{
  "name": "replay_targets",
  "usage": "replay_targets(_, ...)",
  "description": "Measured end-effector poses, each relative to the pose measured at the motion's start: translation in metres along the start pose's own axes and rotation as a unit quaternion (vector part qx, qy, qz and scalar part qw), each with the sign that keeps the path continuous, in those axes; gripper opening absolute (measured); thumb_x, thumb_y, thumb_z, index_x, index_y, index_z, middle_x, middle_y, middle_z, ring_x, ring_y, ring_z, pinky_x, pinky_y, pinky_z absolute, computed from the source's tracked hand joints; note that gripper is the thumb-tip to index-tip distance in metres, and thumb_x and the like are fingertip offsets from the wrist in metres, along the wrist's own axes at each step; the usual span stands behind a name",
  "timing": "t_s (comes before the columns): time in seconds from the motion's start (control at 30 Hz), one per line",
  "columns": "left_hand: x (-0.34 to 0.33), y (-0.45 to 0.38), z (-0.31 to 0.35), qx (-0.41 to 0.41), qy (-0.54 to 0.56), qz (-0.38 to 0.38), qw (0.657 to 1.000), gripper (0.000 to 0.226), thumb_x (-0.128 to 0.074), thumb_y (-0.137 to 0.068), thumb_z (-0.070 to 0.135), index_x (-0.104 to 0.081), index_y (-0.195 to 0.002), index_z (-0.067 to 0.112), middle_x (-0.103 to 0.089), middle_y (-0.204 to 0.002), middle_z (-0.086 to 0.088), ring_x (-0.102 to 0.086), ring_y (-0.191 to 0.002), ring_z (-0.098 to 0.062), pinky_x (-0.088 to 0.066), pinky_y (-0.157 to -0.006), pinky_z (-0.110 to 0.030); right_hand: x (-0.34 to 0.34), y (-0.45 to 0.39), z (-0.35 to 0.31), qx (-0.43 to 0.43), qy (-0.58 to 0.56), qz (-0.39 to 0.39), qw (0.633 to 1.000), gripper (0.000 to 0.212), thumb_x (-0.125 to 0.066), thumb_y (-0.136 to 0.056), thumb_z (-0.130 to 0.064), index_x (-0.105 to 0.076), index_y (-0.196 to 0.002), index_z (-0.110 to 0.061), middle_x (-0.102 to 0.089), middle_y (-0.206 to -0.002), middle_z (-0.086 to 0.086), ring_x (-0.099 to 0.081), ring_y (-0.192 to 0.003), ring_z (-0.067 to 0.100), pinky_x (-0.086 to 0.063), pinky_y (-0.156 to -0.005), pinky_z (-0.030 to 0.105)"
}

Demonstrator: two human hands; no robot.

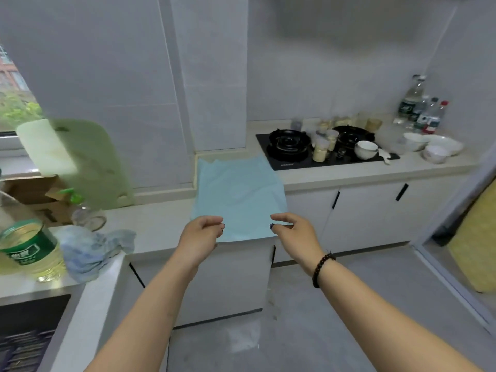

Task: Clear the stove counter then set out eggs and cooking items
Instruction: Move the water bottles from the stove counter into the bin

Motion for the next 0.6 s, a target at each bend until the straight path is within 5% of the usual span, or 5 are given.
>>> replay_targets(0.37, -0.073, -0.072, 0.038, -0.011, -0.040, -0.116, 0.992, 0.024, -0.053, -0.090, 0.006, -0.065, -0.106, 0.020, -0.067, -0.111, 0.001, -0.060, -0.109, -0.014, -0.052, -0.095, -0.036, 0.063, -0.051, 0.012, -0.036, -0.014, 0.119, 0.992, 0.030, -0.057, -0.090, -0.015, -0.066, -0.119, -0.020, -0.062, -0.120, -0.003, -0.054, -0.086, -0.004, -0.040, -0.065, 0.011)
replay_targets(0.5, -0.110, -0.096, 0.053, -0.015, -0.049, -0.141, 0.989, 0.028, -0.050, -0.091, 0.005, -0.065, -0.112, 0.017, -0.068, -0.110, 0.003, -0.060, -0.109, -0.014, -0.051, -0.097, -0.037, 0.092, -0.074, 0.017, -0.046, -0.023, 0.148, 0.988, 0.029, -0.057, -0.092, -0.013, -0.065, -0.119, -0.019, -0.056, -0.092, -0.016, -0.049, -0.069, -0.002, -0.042, -0.053, 0.005)
replay_targets(0.6, -0.143, -0.115, 0.064, -0.019, -0.053, -0.152, 0.987, 0.025, -0.051, -0.092, 0.007, -0.066, -0.110, 0.018, -0.067, -0.111, 0.001, -0.061, -0.109, -0.016, -0.052, -0.096, -0.038, 0.116, -0.096, 0.021, -0.047, -0.031, 0.162, 0.985, 0.029, -0.058, -0.092, -0.014, -0.066, -0.119, -0.020, -0.057, -0.096, -0.012, -0.052, -0.073, -0.005, -0.040, -0.054, 0.007)
Point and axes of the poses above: each hand's wrist, its own y-axis away from the middle knuckle, its own x-axis out of the back of the hand, z = x × y, the point moved 3 cm from there along -y, towards the middle knuckle
